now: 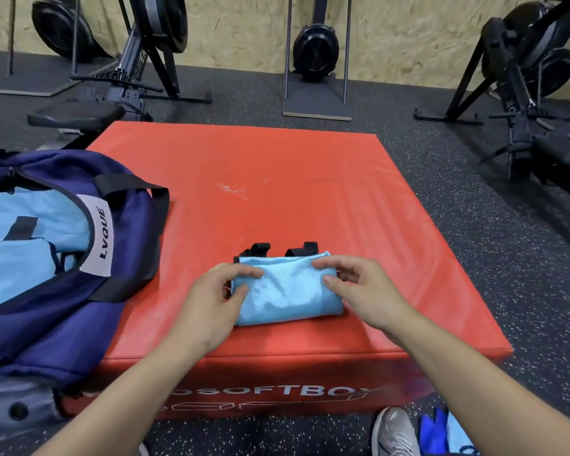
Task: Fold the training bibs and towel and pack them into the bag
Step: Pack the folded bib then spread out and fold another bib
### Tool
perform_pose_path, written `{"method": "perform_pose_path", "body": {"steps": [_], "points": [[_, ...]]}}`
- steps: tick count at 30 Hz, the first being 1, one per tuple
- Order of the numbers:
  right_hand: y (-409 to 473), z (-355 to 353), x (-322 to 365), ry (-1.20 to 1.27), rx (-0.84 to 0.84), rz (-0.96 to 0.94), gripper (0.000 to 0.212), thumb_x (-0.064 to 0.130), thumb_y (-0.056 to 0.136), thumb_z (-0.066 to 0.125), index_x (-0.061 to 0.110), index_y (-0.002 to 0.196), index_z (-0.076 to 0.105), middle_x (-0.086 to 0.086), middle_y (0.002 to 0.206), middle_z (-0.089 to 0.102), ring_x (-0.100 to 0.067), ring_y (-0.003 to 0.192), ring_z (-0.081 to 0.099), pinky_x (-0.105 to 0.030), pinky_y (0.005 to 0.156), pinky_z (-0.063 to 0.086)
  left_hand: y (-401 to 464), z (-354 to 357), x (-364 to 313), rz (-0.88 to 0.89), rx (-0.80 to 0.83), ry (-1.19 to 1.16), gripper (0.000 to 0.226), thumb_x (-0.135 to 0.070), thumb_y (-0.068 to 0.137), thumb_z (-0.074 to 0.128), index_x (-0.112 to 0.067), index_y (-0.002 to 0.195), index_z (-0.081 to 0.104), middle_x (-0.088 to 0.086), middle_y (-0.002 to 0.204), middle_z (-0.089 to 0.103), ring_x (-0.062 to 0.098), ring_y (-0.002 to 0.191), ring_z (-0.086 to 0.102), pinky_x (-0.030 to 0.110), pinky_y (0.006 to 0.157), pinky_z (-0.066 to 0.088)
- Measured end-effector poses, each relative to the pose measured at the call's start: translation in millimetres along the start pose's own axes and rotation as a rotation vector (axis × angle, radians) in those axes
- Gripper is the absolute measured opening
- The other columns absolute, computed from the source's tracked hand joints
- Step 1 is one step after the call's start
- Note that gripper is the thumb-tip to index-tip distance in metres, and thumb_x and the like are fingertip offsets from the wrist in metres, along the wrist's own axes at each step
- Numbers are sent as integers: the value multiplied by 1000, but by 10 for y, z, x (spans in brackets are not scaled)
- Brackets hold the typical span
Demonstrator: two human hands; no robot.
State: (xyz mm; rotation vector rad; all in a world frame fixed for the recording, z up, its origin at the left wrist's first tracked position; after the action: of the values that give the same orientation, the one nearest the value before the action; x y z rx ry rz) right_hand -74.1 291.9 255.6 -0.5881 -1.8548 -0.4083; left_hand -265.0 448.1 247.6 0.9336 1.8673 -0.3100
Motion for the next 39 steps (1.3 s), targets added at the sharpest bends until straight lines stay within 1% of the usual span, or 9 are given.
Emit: {"method": "perform_pose_path", "body": {"steps": [3,7,11,14,18,22,26,31,39], "points": [[60,25,-101,-213,-14,8,28,9,93,65,32,104,77,2,95,62,-12,76,54,-15,73,43,16,79,81,-22,13,93,37,-4,93,63,-39,100,73,-12,107,58,5,78,54,22,74,43],[51,16,-110,-145,-41,68,29,9,93,64,33,99,79,0,108,55,-9,82,55,-10,75,44,-32,62,98,-24,-13,115,28,-18,94,65,-43,101,74,-11,126,47,6,118,47,25,103,36],[32,8,-141,-127,-18,111,27,11,91,67,33,100,79,-7,99,66,-11,76,56,-16,69,42,-79,101,173,-54,79,271,30,-30,93,67,-56,106,69,-3,142,46,18,140,30,38,118,26],[44,65,-222,-280,-19,88,32,12,91,66,39,104,77,11,97,58,-4,76,51,-18,75,38,-58,175,202,-79,127,294,40,-21,94,65,-54,116,66,3,153,41,20,149,21,45,122,22],[12,129,-203,-237,-48,57,43,4,90,63,44,100,73,17,109,58,3,90,55,-14,81,38,-43,212,144,-77,133,164,51,-3,90,63,-46,118,67,0,146,45,13,144,31,30,120,23],[-36,165,-96,52,-110,41,52,-8,88,59,39,97,77,9,121,64,-5,111,62,-18,96,44,-43,75,-20,-35,82,-62,65,13,83,59,-43,114,67,-5,115,57,1,111,55,10,95,37],[-159,256,188,290,-63,57,50,-16,86,58,24,110,76,4,127,63,-2,98,67,-17,80,50,-33,-259,-195,17,95,-99,64,1,77,58,-41,124,65,-6,117,57,1,117,53,5,97,33],[-383,564,448,383,-15,84,52,-20,82,60,14,119,71,-14,126,64,-2,79,66,-17,68,51,-203,-780,-276,-4,131,-66,69,-3,74,58,-47,127,65,-7,116,57,7,112,54,20,94,42],[-285,1793,1017,571,71,114,53,-22,80,58,16,114,72,-4,88,71,-2,63,61,-15,57,47,-463,-2094,-288,1,23,144,74,-10,64,50,-46,127,62,3,133,54,-6,126,45,12,104,34]]}}
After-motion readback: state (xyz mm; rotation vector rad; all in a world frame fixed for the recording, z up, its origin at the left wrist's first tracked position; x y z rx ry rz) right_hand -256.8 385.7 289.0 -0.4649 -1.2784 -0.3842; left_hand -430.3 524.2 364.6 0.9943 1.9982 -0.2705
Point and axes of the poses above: each hand's wrist, its own y-axis towards the middle knuckle, its own z-axis out of the palm, x = y × z, the point moved 6 cm from there along y, towards the middle knuckle
